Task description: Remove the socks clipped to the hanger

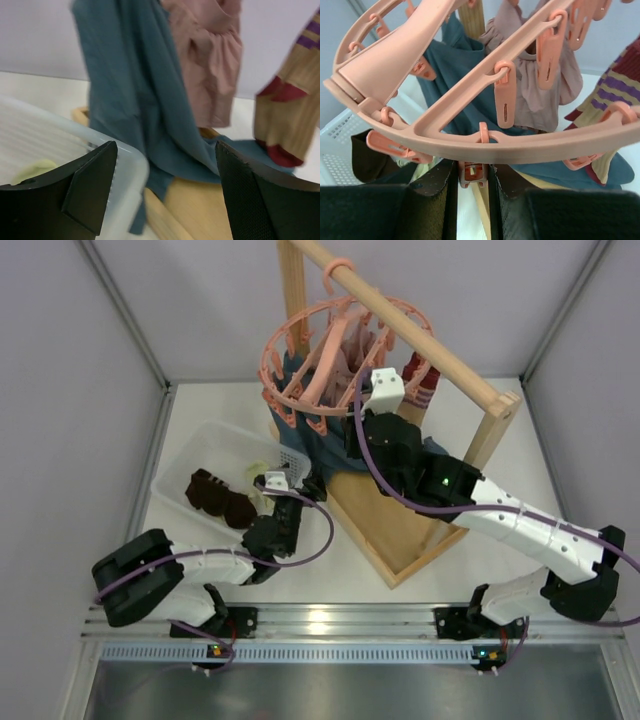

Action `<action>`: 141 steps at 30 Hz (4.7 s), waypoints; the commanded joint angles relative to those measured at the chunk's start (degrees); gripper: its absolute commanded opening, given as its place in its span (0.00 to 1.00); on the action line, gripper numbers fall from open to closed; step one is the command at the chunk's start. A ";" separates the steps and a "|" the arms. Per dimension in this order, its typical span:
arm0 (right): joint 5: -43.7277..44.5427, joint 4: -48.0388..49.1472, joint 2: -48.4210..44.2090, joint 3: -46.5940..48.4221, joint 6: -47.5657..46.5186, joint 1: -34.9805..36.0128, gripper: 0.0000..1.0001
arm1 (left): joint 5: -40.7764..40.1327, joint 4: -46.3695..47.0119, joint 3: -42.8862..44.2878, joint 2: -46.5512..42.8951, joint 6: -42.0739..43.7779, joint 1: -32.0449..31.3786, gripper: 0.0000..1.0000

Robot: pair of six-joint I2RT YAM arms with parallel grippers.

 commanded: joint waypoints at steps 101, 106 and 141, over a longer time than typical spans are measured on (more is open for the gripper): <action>-38.19 -10.30 -18.50 -9.05 0.28 1.55 0.89 | 14.92 -80.87 15.33 -22.35 -49.63 13.20 0.95; -39.52 -9.50 -19.12 -4.06 -1.57 1.64 0.88 | 16.23 -80.69 12.70 -28.23 -51.74 11.97 0.88; -26.06 -4.85 20.52 30.93 -17.74 2.51 0.85 | 7.54 -63.47 15.15 -15.85 -33.38 12.06 0.66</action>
